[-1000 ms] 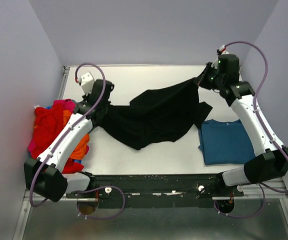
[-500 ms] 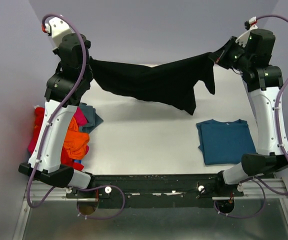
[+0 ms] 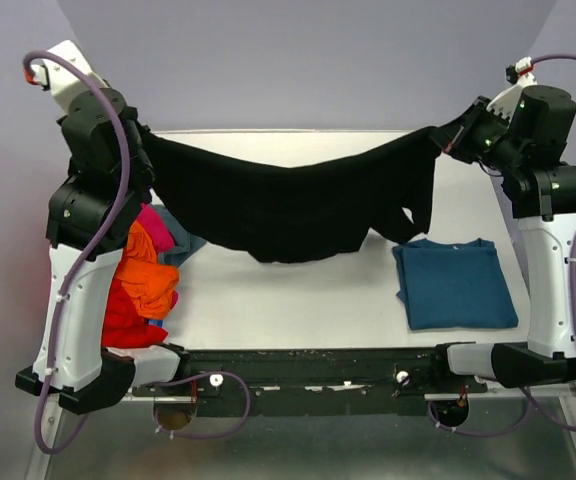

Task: Fold and stack the t-shirts
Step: Flatten out the tshirt

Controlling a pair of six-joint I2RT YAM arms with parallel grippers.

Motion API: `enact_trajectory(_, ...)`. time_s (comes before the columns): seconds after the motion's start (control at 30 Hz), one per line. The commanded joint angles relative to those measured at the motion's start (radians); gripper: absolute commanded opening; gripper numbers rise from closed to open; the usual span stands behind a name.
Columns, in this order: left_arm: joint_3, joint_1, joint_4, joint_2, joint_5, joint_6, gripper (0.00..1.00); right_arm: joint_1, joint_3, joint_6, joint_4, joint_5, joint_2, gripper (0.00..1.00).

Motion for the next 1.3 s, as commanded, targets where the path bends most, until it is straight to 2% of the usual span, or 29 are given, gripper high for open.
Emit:
enact_trajectory(0.0, 0.052, 0.011, 0.031, 0.025, -0.072, 0.062, 0.0, -0.012, 0.093, -0.01, -0.008, -0.022, 0.07, 0.01)
enact_trajectory(0.13, 0.056, 0.038, 0.048, 0.15, -0.06, 0.065, 0.0, -0.014, 0.11, 0.003, 0.003, -0.049, 0.176, 0.01)
enact_trajectory(0.3, 0.151, 0.098, 0.019, 0.382, 0.056, -0.011, 0.0, -0.014, 0.112, 0.027, 0.061, -0.069, 0.343, 0.01)
enact_trajectory(0.37, 0.254, 0.112, 0.008, 0.506, 0.095, -0.018, 0.0, -0.014, 0.144, 0.029, 0.065, -0.094, 0.423, 0.01)
enact_trajectory(0.5, 0.638, 0.118, -0.038, 0.825, 0.104, 0.005, 0.0, -0.014, 0.153, 0.036, 0.092, -0.089, 0.501, 0.01)
enact_trajectory(0.53, 0.688, 0.119, -0.011, 0.876, 0.104, 0.013, 0.0, -0.014, 0.152, 0.033, 0.098, -0.07, 0.51, 0.01)
enact_trajectory(0.6, 0.655, 0.119, 0.121, 0.918, 0.098, 0.025, 0.0, -0.019, 0.145, 0.03, 0.106, -0.036, 0.527, 0.01)
enact_trajectory(0.67, 0.508, 0.119, 0.302, 0.898, 0.128, 0.018, 0.0, -0.022, 0.124, 0.024, 0.12, -0.013, 0.535, 0.01)
enact_trajectory(0.73, 0.432, 0.119, 0.378, 0.908, 0.185, -0.03, 0.0, -0.022, 0.086, 0.016, 0.15, 0.013, 0.534, 0.01)
enact_trajectory(0.77, 0.435, 0.119, 0.373, 0.924, 0.231, -0.05, 0.08, -0.022, 0.06, 0.015, 0.164, 0.023, 0.531, 0.01)
enact_trajectory(0.8, 0.434, 0.119, 0.366, 0.941, 0.292, -0.068, 0.36, -0.023, 0.041, 0.016, 0.172, 0.036, 0.526, 0.01)
enact_trajectory(0.83, 0.437, 0.118, 0.352, 0.956, 0.347, -0.086, 0.55, -0.022, 0.024, 0.016, 0.181, 0.05, 0.523, 0.01)
enact_trajectory(0.9, 0.447, 0.118, 0.291, 0.976, 0.435, -0.128, 0.86, -0.022, -0.008, 0.018, 0.193, 0.053, 0.514, 0.01)
enact_trajectory(0.93, 0.446, 0.118, 0.266, 0.976, 0.463, -0.151, 0.95, -0.022, -0.022, 0.018, 0.193, 0.059, 0.506, 0.04)
enact_trajectory(1.0, 0.415, 0.115, 0.211, 0.952, 0.524, -0.188, 0.99, -0.022, -0.065, 0.021, 0.199, 0.084, 0.479, 0.13)
enact_trajectory(1.1, 0.311, 0.089, 0.139, 0.858, 0.56, -0.231, 0.99, -0.022, -0.163, 0.024, 0.229, 0.151, 0.407, 0.56)
enact_trajectory(1.13, 0.268, 0.072, 0.119, 0.821, 0.557, -0.234, 0.99, -0.022, -0.195, 0.024, 0.242, 0.161, 0.377, 0.63)
enact_trajectory(1.27, 0.003, -0.044, 0.117, 0.642, 0.537, -0.22, 0.99, -0.02, -0.379, 0.052, 0.297, 0.142, 0.267, 0.65)
